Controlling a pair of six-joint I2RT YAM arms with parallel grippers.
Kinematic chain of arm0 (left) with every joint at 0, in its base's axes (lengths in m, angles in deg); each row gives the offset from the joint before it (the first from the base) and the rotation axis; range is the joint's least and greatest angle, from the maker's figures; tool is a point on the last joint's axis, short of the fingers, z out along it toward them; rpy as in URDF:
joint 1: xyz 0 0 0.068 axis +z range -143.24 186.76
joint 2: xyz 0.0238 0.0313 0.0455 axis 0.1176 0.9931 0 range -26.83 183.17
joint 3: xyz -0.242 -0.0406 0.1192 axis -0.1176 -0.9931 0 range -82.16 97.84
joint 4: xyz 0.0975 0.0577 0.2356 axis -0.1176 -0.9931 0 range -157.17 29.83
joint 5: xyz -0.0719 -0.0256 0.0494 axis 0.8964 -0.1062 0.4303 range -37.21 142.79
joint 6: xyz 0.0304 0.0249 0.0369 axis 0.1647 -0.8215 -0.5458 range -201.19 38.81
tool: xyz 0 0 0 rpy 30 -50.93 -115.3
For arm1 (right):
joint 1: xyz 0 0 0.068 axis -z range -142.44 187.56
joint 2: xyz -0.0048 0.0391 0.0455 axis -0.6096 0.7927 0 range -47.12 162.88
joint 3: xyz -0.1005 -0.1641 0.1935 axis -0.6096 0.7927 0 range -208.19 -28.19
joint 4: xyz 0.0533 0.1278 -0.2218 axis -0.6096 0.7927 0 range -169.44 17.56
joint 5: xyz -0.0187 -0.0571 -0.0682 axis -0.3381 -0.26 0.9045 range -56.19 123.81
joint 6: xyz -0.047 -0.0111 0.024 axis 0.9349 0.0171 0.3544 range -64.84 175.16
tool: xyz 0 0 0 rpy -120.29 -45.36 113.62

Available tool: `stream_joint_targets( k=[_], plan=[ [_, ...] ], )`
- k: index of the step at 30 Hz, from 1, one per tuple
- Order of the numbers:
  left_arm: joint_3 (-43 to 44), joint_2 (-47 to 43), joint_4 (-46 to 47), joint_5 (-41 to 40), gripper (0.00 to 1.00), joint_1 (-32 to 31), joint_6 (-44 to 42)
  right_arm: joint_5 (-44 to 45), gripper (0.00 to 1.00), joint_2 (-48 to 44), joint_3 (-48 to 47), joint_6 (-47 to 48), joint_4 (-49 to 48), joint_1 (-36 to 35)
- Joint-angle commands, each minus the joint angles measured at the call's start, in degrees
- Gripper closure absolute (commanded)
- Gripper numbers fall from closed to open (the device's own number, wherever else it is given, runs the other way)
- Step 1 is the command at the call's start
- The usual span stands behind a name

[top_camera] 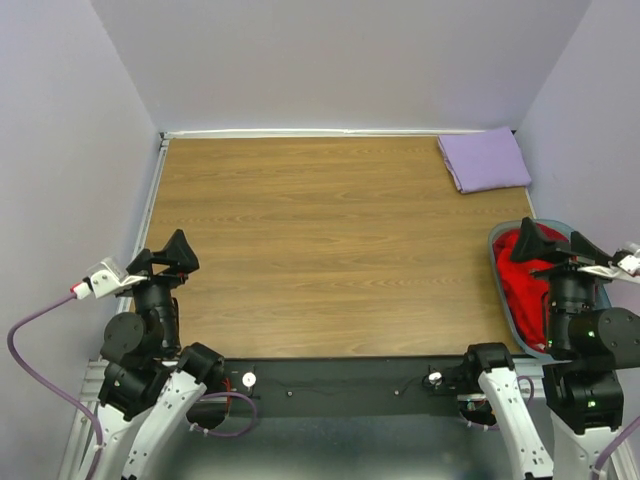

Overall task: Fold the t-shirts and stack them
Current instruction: Reset both grippers

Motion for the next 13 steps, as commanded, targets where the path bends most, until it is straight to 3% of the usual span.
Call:
stream_joint_targets(
  k=[1, 13],
  plan=[
    [-0.96, -0.14, 0.09, -2.98, 0.04, 0.04, 1.57, 2.25, 0.00, -2.18, 3.57, 1.28, 0.24, -0.73],
    [-2.01, 1.62, 1.67, -5.62, 0.04, 0.13, 1.48, 1.81, 0.00, -5.26, 8.67, 0.75, -0.81, -1.26]
  ],
)
